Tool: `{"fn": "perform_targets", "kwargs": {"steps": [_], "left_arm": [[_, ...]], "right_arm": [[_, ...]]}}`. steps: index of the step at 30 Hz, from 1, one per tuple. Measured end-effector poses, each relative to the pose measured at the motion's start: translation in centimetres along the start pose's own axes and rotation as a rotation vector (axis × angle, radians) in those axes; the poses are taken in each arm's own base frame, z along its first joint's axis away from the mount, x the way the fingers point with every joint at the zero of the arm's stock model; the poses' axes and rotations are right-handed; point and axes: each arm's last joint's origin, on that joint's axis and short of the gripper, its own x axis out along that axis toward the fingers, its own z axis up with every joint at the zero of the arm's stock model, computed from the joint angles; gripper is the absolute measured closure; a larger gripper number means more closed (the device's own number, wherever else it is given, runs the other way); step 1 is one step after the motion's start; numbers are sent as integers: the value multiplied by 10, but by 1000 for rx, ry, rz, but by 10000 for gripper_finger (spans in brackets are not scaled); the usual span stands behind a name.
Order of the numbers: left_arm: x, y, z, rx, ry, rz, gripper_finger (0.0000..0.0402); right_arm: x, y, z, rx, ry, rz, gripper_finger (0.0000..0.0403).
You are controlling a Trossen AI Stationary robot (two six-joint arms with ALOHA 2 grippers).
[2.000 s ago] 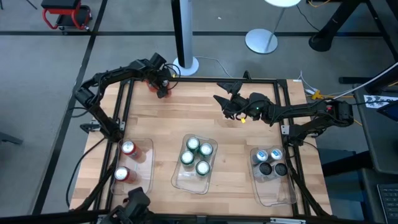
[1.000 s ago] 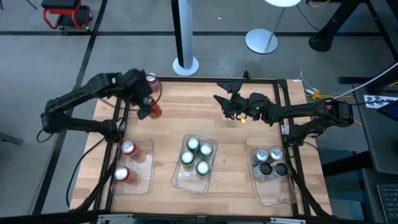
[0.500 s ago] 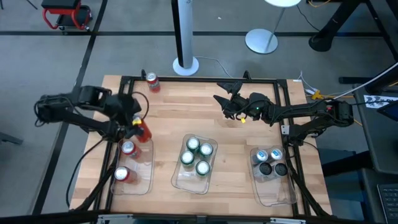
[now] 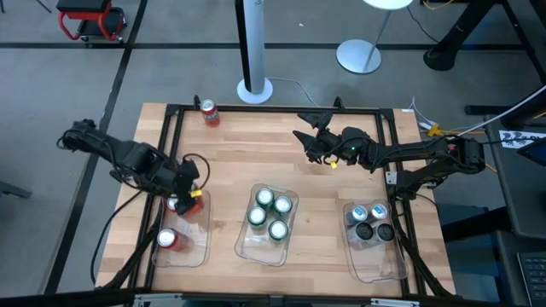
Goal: Sort soda cans
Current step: Put the orange soda can into the left transparent bin
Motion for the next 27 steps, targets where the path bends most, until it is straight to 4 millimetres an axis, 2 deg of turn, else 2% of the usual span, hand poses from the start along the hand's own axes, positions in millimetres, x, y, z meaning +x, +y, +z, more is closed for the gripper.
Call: {"fn": "perform_targets", "kwargs": {"steps": [5,10,14,27], "left_arm": [[11,-15,-2,42,-44,-30,100],[30,-18,-10,80,-21,49,100],[46,-16,-18,104,-22,104,100],[92,-5,-34,139,-22,116,100]], "right_arm": [[0,0,0,1,0,0,4],[0,0,0,1,0,-1,4],[0,0,0,1,0,-2,4],[0,0,0,9,-1,-3,4]]}}
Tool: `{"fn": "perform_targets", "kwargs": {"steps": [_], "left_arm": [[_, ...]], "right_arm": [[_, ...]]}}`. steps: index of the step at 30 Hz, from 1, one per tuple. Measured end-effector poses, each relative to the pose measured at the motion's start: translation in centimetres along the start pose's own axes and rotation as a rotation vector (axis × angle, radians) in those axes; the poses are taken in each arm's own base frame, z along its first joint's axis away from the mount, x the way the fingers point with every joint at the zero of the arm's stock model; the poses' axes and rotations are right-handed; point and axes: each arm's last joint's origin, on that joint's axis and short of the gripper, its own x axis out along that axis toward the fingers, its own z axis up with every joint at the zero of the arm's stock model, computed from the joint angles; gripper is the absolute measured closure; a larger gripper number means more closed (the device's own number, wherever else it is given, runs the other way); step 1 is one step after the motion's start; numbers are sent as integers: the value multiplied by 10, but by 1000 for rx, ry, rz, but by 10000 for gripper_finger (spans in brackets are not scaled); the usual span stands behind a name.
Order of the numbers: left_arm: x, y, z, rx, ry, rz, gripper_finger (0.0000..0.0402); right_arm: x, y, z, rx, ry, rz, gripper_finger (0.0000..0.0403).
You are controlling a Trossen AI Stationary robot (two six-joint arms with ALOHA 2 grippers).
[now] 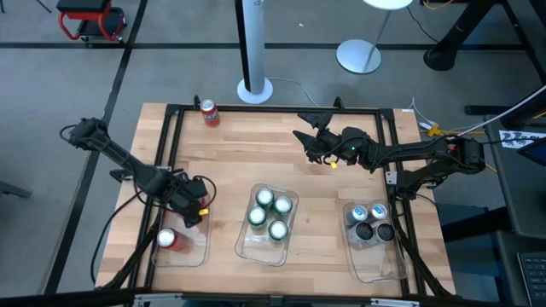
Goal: Sort soda cans
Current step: Put the orange soda can into the left transparent bin
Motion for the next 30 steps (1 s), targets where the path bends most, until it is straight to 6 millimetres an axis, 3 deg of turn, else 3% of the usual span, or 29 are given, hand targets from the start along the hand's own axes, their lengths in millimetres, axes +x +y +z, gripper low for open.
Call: {"fn": "perform_targets", "kwargs": {"steps": [16,30], "left_arm": [[4,-1,-2,26,28,-32,55],[-48,-1,23,18,-72,19,55]], "right_arm": [[0,0,0,0,0,0,4],[0,0,0,0,0,1,4]]}}
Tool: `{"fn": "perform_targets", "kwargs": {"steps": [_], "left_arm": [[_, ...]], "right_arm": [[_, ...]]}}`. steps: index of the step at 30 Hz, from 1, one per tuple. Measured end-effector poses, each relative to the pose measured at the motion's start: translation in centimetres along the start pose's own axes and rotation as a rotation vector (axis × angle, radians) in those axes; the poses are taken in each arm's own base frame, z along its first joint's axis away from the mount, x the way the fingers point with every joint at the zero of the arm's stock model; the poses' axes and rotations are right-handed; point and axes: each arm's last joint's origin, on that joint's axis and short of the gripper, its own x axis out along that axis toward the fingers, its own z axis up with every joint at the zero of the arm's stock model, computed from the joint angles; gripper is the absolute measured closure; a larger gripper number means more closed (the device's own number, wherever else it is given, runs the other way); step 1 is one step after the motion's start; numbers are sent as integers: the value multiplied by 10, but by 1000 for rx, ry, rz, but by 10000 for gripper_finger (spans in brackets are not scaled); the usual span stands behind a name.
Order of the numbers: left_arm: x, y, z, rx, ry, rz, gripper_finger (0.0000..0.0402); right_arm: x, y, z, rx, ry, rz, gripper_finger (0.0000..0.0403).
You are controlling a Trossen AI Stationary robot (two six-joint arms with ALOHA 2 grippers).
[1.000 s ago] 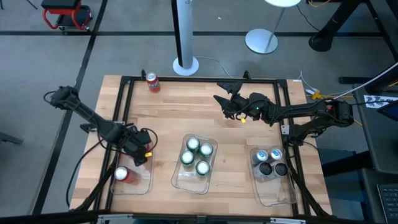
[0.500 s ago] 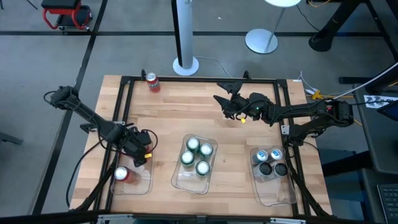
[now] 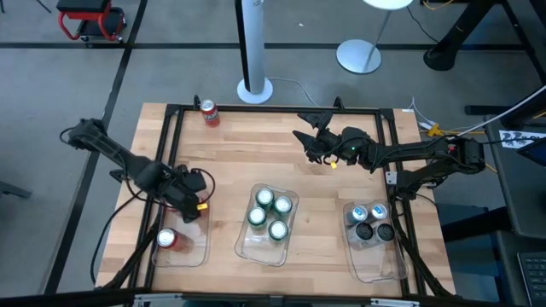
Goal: Sort soda cans
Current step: Put the orange soda can into the left transparent bin
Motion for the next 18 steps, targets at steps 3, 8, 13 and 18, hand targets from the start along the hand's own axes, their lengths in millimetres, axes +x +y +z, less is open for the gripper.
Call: {"fn": "perform_targets", "kwargs": {"steps": [3,8,13,18], "left_arm": [[-15,1,15,-2,-96,6,55],[-38,13,45,-48,-299,108,55],[-43,34,65,-133,-344,195,55],[-38,60,80,-143,-325,299,54]], "right_arm": [[0,0,0,0,0,0,4],[0,0,0,19,0,0,4],[0,0,0,20,0,1,4],[0,0,0,20,0,2,4]]}}
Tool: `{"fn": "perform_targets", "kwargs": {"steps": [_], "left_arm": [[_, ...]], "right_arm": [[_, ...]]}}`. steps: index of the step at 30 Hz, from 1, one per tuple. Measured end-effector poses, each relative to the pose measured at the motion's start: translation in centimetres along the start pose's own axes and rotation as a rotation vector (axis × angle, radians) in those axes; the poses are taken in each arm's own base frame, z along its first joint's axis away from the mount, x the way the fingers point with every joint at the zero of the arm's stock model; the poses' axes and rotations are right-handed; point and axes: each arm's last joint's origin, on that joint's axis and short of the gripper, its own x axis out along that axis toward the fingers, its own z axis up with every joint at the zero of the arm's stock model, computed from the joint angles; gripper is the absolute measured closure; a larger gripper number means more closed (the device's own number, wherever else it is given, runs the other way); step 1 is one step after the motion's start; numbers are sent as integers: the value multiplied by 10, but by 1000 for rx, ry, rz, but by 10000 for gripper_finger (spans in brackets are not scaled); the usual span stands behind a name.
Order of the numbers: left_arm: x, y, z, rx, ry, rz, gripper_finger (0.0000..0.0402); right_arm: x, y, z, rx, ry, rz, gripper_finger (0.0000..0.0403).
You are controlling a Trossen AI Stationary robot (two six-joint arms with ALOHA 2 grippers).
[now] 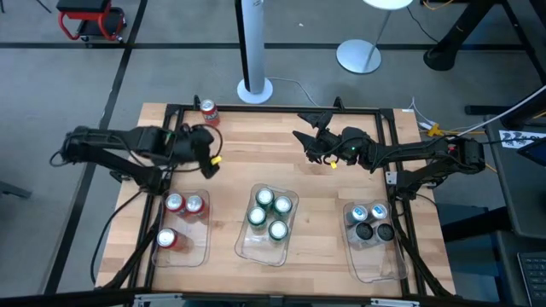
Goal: Sort soda cans
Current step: Put the orange soda can into the left transparent bin
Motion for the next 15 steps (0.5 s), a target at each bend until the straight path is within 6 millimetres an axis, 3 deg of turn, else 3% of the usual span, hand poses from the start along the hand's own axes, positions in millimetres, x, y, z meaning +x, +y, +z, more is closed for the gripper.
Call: {"fn": "perform_targets", "kwargs": {"steps": [8,15], "left_arm": [[24,21,30,38,-40,-69,54],[63,58,43,-6,74,24,54]], "right_arm": [[0,0,0,-2,0,0,4],[0,1,0,-7,3,13,4]]}}
